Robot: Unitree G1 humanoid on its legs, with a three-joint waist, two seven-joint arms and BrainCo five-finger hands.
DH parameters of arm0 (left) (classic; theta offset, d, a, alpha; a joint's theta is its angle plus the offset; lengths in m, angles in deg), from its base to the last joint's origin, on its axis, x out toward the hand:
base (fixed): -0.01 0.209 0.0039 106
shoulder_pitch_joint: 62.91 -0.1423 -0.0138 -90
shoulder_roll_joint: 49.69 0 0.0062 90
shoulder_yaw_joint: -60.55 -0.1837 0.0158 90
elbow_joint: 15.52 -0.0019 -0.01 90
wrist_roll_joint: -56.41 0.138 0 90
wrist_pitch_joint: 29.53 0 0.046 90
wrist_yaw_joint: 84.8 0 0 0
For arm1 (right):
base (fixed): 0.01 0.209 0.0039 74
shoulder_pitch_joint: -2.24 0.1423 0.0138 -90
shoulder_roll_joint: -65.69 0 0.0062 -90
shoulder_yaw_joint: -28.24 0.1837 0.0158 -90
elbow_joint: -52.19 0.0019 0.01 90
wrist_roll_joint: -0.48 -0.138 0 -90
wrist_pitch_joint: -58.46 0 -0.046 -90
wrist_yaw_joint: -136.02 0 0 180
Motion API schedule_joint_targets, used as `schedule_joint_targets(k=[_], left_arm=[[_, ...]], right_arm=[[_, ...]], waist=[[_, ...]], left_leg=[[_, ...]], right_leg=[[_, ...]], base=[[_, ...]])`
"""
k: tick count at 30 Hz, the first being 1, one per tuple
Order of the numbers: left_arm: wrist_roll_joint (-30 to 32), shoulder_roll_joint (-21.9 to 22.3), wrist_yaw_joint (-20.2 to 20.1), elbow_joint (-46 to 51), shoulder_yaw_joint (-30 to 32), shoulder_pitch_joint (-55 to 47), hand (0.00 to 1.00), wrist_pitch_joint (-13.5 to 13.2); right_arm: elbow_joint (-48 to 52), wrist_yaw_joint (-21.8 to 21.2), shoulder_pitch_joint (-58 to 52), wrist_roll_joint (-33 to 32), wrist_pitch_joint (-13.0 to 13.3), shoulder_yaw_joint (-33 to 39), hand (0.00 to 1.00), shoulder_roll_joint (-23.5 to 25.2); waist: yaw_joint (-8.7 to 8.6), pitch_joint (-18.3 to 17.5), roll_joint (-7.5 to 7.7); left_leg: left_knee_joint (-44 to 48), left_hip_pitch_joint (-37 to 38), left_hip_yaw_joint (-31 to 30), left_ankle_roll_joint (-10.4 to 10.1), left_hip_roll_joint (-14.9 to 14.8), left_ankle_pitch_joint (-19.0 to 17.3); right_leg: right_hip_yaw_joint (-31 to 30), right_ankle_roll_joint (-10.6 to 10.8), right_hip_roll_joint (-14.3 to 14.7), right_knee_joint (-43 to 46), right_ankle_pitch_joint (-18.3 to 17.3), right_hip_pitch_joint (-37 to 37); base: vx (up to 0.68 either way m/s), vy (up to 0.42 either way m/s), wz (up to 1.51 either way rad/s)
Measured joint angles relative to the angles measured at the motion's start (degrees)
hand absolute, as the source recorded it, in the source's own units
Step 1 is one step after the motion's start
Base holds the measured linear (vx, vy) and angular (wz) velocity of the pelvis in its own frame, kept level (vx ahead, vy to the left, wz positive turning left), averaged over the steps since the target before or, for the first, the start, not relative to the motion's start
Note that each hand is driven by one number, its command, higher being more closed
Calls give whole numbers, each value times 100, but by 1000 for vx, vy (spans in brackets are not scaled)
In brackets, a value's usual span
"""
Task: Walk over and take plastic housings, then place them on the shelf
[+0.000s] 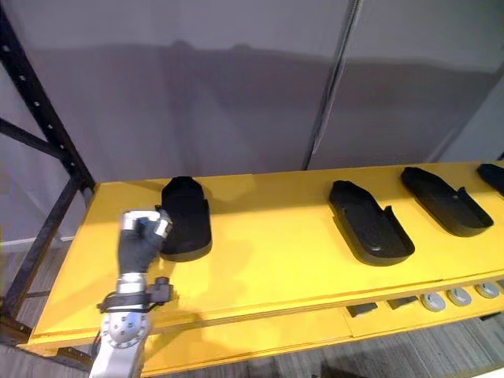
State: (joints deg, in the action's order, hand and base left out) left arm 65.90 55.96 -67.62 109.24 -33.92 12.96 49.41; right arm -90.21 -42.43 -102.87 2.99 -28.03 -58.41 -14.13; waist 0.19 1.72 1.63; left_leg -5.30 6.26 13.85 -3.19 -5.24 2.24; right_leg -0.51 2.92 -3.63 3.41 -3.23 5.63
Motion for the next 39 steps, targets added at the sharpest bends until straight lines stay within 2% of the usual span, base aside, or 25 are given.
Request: schedule_joint_targets(k=[8,12,15,20,21,22,26,28,32,39], left_arm=[[-628,362,762,350,1310,-907,100,-237],[-651,525,828,-10,1668,-1271,100,-181],[-587,617,746,-799,2031,-1370,100,46],[-360,649,775,-3232,2697,-1242,100,755],[-368,644,775,-3506,2763,-1230,100,809],[-379,630,779,-4123,2839,-1174,0,902],[-644,540,732,-5874,2911,-936,0,1038],[-831,496,534,-6758,2919,-804,0,1081],[-821,426,19,-7378,2900,-584,0,1092],[-541,223,-408,-7820,2695,-341,0,1043]], right_arm=[[4,123,-25,4,-2,0,0,4],[28,168,-27,5,-2,-14,0,5],[156,170,-31,5,-3,-22,0,3],[382,168,119,6,-9,-243,0,17],[382,169,150,5,-11,-249,0,39],[402,176,174,5,-13,-244,0,92],[445,186,228,1,-13,-262,0,273],[440,186,302,-5,-12,-434,0,460],[418,180,360,0,-10,-391,0,559],[323,175,409,-14,-14,-220,0,519]], waist=[[196,15,-5],[215,48,29],[284,51,26],[293,62,88],[294,66,109],[275,63,155],[280,64,188],[289,75,173],[274,87,152],[219,101,51]], left_leg=[[1,-81,-286,20,34,28],[4,-99,-297,20,34,89],[9,-117,-295,25,8,195],[60,-105,-189,28,22,199],[71,-99,-161,29,27,199],[82,-94,-157,25,36,194],[84,-37,-69,31,74,174],[48,108,46,16,83,120],[34,172,134,40,123,70],[10,211,219,41,180,29]], right_leg=[[316,65,-46,52,-55,34],[603,131,-97,119,-217,27],[650,138,-98,130,-225,32],[605,148,-125,125,-224,31],[588,151,-135,125,-227,32],[585,153,-158,133,-238,40],[534,138,-202,142,-233,74],[422,136,-204,132,-254,149],[339,125,-226,131,-273,160],[256,125,-251,95,-272,159]], base=[[-72,-11,20],[-80,-21,35],[-15,-9,9],[13,6,-5],[31,18,-10],[42,16,-5],[49,18,-9],[39,20,-23],[3,11,-12],[-7,8,-7]])
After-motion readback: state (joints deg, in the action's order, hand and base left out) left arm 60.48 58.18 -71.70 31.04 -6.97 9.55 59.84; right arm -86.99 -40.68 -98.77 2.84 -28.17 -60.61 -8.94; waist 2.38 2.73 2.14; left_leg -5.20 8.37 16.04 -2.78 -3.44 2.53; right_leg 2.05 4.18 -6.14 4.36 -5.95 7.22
